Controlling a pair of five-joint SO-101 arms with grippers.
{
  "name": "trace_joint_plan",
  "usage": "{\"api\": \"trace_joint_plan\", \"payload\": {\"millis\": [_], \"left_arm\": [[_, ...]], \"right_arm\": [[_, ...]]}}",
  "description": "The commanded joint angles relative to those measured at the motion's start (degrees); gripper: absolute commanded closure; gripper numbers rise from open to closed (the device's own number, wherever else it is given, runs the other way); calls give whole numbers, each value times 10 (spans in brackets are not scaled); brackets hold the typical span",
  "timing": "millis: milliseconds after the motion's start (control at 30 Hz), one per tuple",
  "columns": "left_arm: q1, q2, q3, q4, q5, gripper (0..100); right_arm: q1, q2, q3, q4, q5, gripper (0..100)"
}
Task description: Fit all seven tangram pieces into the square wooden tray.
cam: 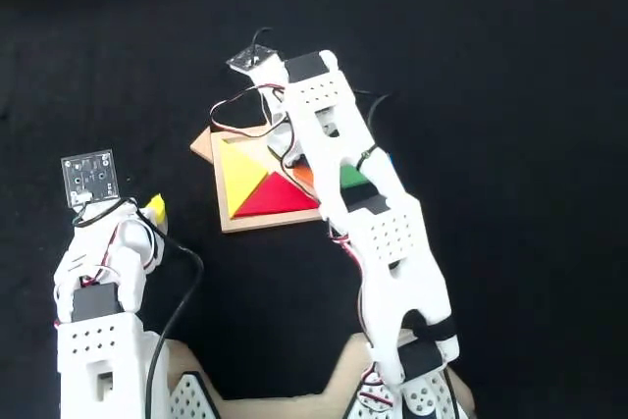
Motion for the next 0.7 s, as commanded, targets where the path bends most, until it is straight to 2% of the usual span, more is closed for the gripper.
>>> {"api": "trace_joint_plan", "payload": {"millis": [0,233,500,667], "left_arm": [[0,-5,-1,-13,2,794],[0,-5,-1,-13,2,794],[0,-5,-1,-13,2,794],[0,-5,-1,-13,2,794]], "right_arm": [[18,-30,-32,-16,27,988],[27,5,-36,-35,34,988],[9,6,-35,75,33,988],[8,-7,-43,85,31,988]]}}
